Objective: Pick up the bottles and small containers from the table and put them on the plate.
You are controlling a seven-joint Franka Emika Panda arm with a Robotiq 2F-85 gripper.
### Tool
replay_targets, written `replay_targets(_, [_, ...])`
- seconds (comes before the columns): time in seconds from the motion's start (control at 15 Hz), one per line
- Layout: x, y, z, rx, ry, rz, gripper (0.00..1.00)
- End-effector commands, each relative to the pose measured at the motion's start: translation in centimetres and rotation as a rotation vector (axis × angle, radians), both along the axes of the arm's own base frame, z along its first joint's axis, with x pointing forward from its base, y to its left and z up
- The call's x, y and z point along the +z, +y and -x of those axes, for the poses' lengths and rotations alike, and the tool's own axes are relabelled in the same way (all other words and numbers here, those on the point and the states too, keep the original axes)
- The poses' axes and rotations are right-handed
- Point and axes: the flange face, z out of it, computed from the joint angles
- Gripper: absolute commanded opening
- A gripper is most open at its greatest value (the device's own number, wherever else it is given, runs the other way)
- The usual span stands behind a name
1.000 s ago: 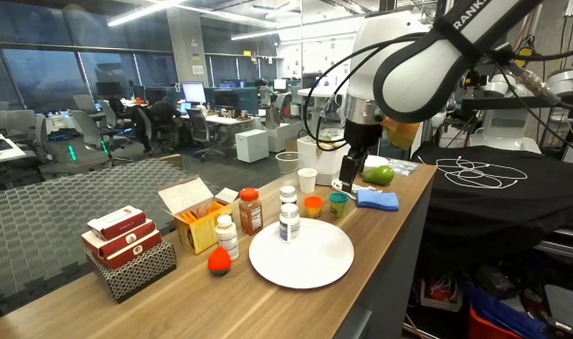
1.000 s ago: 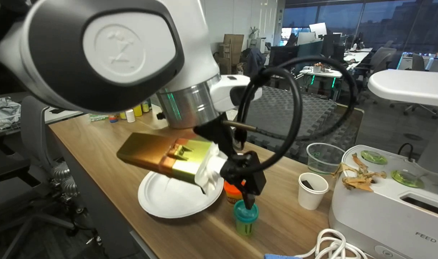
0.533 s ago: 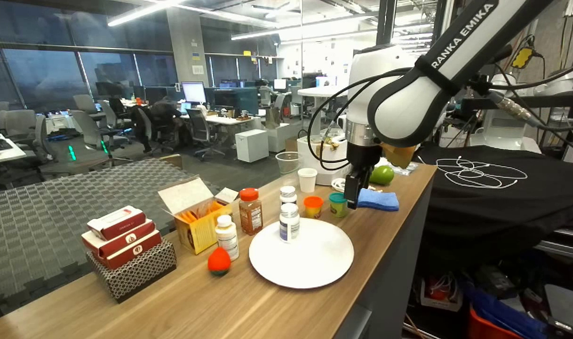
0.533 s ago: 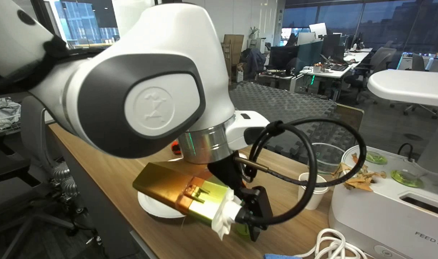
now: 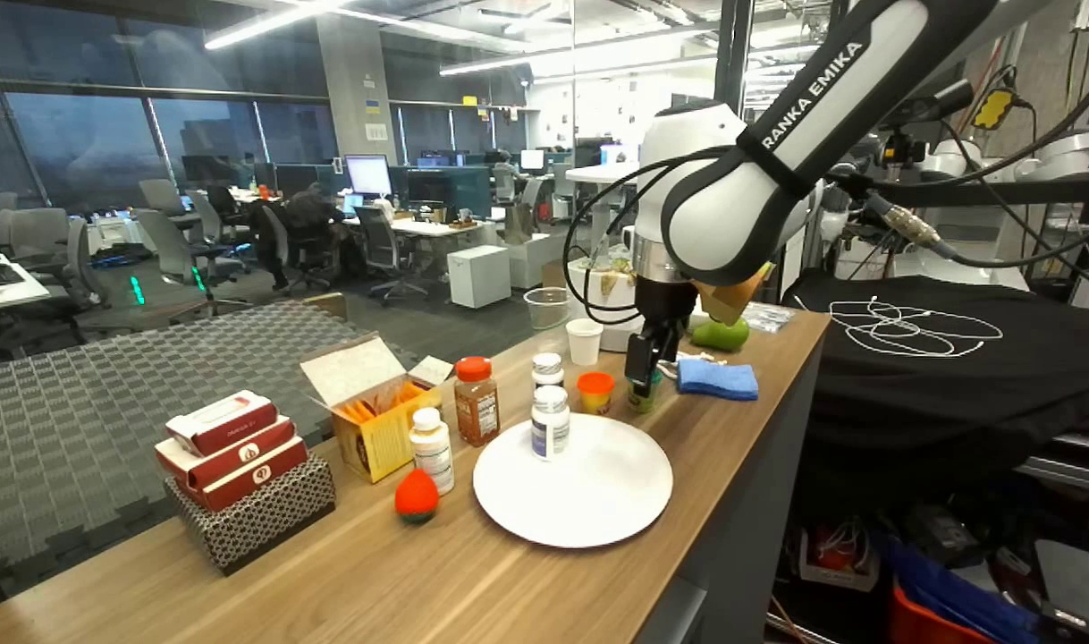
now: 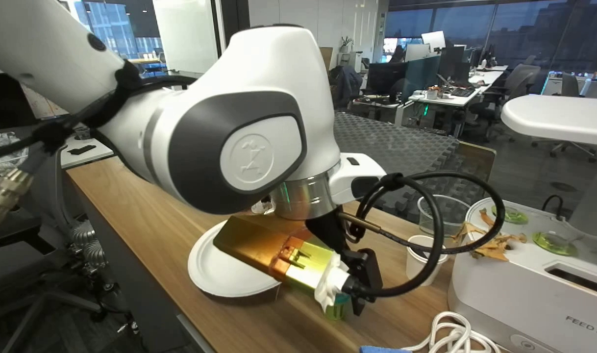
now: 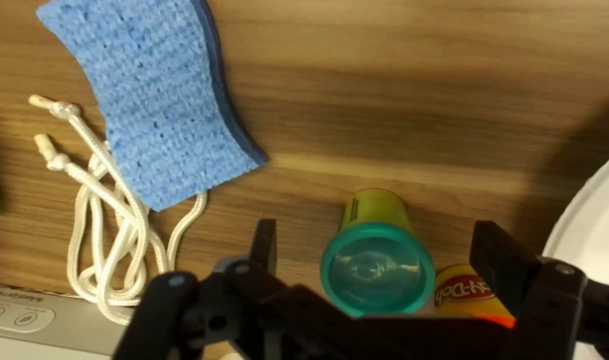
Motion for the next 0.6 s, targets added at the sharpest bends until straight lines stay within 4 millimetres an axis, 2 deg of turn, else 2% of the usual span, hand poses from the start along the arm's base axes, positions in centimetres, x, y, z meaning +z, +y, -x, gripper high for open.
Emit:
replay_targets(0.0, [-0.03, -0.8, -1.56, -0.002, 0.0, -0.015, 0.93])
replay_targets(0.07, [-0.14, -0.87, -1.62, -0.002, 0.003, -0.019, 0.74])
replay_targets(0.13, [-0.29, -0.99, -1.6, -0.002, 0.008, -0.022, 0.69])
replay_targets(0.2, [-0.43, -1.06, -1.59, -0.001, 0.012, -0.023, 0.69])
replay_targets(0.53, [-0.56, -1.15, -1.73, 0.02, 0.011, -0.036, 0.31])
